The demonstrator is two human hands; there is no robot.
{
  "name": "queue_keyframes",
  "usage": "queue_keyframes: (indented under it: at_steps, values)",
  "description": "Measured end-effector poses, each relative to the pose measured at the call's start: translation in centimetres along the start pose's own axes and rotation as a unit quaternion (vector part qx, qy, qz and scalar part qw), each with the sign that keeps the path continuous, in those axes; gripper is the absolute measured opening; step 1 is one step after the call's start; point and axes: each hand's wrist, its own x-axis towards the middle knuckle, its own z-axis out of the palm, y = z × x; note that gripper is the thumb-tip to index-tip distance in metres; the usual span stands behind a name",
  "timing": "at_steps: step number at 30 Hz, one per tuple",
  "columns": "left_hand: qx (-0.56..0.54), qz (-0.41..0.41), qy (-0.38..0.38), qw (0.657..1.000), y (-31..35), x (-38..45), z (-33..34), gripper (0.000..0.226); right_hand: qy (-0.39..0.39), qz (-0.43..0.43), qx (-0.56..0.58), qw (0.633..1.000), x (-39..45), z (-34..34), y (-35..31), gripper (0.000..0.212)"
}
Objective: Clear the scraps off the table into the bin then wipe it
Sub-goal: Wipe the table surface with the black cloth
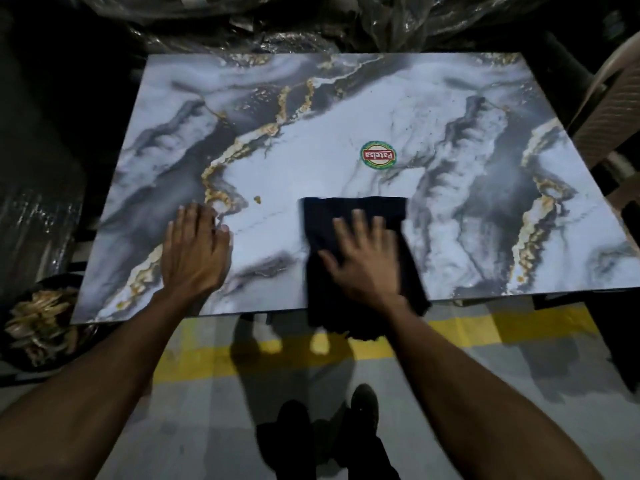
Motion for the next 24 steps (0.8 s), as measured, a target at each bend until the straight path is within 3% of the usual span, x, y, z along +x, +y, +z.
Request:
queue_keyframes:
  at_steps: [4, 9, 12, 19, 22, 24]
  values:
    - [0.009, -0.013, -0.018, 1.000, -2.2, -0.3, -0.2, 0.075, 0.010, 0.186, -0.014, 0.982, -0.6, -1.8, 8.5, 0.074]
    - [-0.010, -0.029, -0.001, 1.000, -2.3, 0.0, 0.4, 0.064, -0.005, 0.257, 0.008, 0.966, -0.7, -2.1, 8.9, 0.075]
    - [0.024, 0.005, 0.026, 0.999, -2.8, 0.0, 0.6, 0.056, 0.019, 0.187, -0.012, 0.982, 0.0, -1.0, 2.3, 0.078]
    - [-0.033, -0.009, 0.040, 0.999, -3.1, 0.3, 0.7, 0.059, 0.045, -0.048, 0.028, 0.997, 0.8, 2.1, -15.9, 0.070]
    - [-0.039, -0.012, 0.040, 0.998, -3.0, 0.3, 0.7, 0.061, 0.032, -0.072, 0.024, 0.997, 0.9, 2.2, -14.5, 0.071]
    - [-0.037, -0.016, 0.036, 0.999, -3.0, 0.3, 0.6, 0.059, 0.035, -0.019, 0.014, 0.999, 1.0, 1.7, -10.4, 0.073]
